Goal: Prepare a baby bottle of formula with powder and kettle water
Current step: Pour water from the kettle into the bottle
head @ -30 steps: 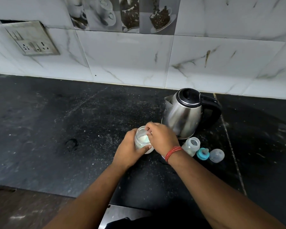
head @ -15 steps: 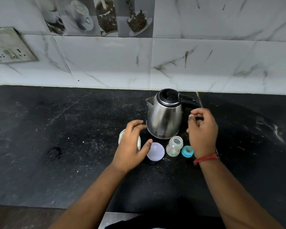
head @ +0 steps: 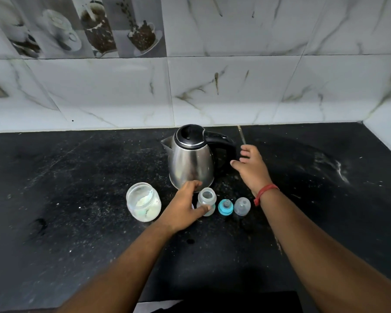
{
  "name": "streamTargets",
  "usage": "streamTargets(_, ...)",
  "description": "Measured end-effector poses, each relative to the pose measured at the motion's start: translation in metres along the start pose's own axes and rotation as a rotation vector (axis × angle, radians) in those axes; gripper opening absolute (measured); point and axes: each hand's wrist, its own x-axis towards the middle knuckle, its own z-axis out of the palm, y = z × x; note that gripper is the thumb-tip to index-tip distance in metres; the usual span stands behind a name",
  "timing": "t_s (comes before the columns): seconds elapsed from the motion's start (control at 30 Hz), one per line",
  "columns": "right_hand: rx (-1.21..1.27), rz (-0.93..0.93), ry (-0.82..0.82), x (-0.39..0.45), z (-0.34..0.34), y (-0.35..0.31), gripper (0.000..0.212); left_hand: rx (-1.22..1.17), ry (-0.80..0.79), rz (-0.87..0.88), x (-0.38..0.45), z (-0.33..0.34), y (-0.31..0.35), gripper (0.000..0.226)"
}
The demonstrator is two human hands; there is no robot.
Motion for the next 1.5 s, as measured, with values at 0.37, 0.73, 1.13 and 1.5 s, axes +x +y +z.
streamTargets(0.37, -0.105, -0.067, -0.141, 0.027, 0.010, -0.015, 0.021, 0.024, -0.023, -0.032, 0.003, 0.018, 0.004, 0.047)
streamTargets(0.73, 0.243, 0.038, -0.194, 0.022, 0.020, -0.010, 0.027, -0.059, 0.259, 0.029, -0.014, -0.011, 0.019, 0.044)
streamTargets(1.13, 0.576, 0.092, -0.052, 0.000, 0.036, -0.010, 0.034, -0.110, 0.654, 0.089, -0.035, -0.064, 0.019, 0.046)
streamTargets(1.5, 0.693, -0.009, 0.110, -0.018, 0.015, -0.031, 0.027, -0.013, 0.684, 0.091, -0.030, -0.107, 0.019, 0.048)
